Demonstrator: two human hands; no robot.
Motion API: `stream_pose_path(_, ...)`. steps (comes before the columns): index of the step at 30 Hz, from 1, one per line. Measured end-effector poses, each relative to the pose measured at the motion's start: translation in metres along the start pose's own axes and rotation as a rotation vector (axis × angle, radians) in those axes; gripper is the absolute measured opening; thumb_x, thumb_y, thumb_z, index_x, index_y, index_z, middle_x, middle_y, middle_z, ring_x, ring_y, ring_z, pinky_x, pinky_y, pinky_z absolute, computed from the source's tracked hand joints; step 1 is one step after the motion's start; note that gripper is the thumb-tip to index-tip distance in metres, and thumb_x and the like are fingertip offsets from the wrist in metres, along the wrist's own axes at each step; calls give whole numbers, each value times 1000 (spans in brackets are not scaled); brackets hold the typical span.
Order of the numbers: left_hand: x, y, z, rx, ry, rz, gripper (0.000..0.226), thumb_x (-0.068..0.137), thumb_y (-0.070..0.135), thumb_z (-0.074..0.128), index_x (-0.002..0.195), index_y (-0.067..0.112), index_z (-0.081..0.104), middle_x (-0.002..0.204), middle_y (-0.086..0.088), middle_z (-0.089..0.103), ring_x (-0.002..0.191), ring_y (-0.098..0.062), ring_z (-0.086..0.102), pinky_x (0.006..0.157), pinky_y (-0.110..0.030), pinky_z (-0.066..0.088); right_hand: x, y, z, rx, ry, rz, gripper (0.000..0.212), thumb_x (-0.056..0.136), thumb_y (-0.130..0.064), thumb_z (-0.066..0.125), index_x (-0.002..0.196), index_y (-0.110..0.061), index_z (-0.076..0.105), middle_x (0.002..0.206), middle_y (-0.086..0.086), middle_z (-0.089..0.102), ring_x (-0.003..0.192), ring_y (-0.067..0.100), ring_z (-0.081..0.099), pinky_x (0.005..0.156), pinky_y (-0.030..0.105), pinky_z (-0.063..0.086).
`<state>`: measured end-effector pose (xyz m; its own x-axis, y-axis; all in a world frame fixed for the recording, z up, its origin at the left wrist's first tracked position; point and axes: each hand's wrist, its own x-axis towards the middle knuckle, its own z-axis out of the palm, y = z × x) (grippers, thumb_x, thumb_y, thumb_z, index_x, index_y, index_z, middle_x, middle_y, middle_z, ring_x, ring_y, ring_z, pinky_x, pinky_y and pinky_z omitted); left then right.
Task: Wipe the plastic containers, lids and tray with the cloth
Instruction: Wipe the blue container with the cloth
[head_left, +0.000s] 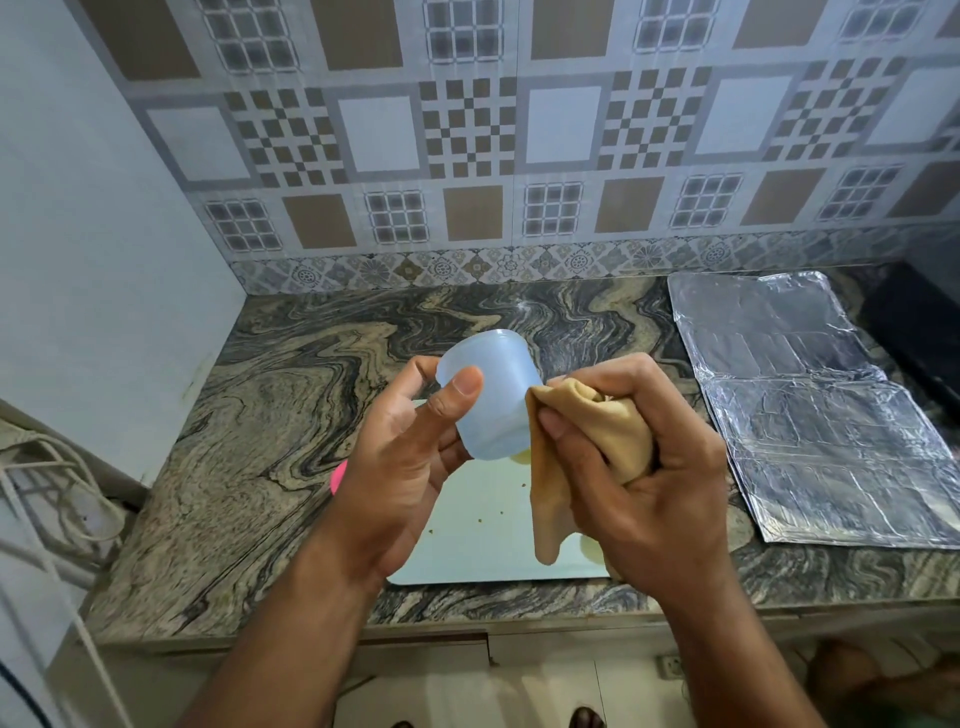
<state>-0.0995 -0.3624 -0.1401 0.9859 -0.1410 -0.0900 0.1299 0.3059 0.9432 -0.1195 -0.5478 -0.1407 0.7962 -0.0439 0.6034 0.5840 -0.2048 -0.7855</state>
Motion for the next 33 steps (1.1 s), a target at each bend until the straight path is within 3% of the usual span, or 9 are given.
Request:
stream_pose_path(3,2,-1,-1,-113,-40,-68,93,71,53,90,144,7,55,137,-20,69,113,-25,72,100,-40,59,3,1,-1,85,-5,31,14,94,-16,72,99,-3,72,93,6,72,84,23,70,76,28,53)
stream_pose_path(8,4,-4,5,-345,-98,-188,77,60,52,96,122,12,77,121,-16,76,98,-20,77,76,-27,64,4,2,2,237,7,97,7,92,-6,70,98,-9,68,92,-11,72,83,3,68,78,16,53)
stream_pose_path(14,1,-14,25,-500,-45,-237,109,61,54,96,150,7,54,134,-18,69,112,-24,71,106,-37,55,0,9,10,345,123,192,5,93,-7,68,99,-7,68,88,-15,69,81,0,64,76,13,50)
stream_pose_path(21,-7,-19,42,-559,-1,-106,88,63,48,96,136,7,68,136,-16,71,117,-24,74,112,-48,51,-5,25,24,475,273,454,10,96,-20,67,101,-14,74,92,2,70,83,9,65,75,26,53)
stream_pose_path(23,-14,-12,65,-456,2,-45,91,48,61,97,115,2,77,134,-8,71,124,-20,68,124,-52,37,-37,28,30,735,225,616,22,109,-30,57,125,-27,71,110,-17,69,95,-8,64,88,28,49)
stream_pose_path(25,-16,-5,80,-272,10,-6,79,22,80,77,54,8,74,118,11,61,127,-10,50,132,-46,19,-47,39,37,877,345,664,32,115,-39,41,136,-35,64,120,-27,66,105,-15,62,97,26,44)
stream_pose_path(29,2,-31,63,-210,238,190,52,62,37,97,92,17,60,110,-17,71,104,-33,70,100,-62,56,-9,4,33,1120,277,915,33,106,-22,51,78,-15,68,56,0,61,44,6,61,43,20,51)
stream_pose_path(31,10,-36,52,-141,321,252,48,68,25,90,92,16,51,105,-12,71,94,-26,73,79,-40,61,-12,3,32,1162,322,897,32,104,-22,53,76,-15,65,55,1,58,43,7,58,42,21,50)
stream_pose_path(33,16,-31,51,-139,392,234,52,66,28,92,98,16,52,106,-12,70,90,-23,72,80,-36,61,-17,4,35,999,306,858,19,99,-23,63,84,-13,68,66,4,64,54,12,62,53,26,54)
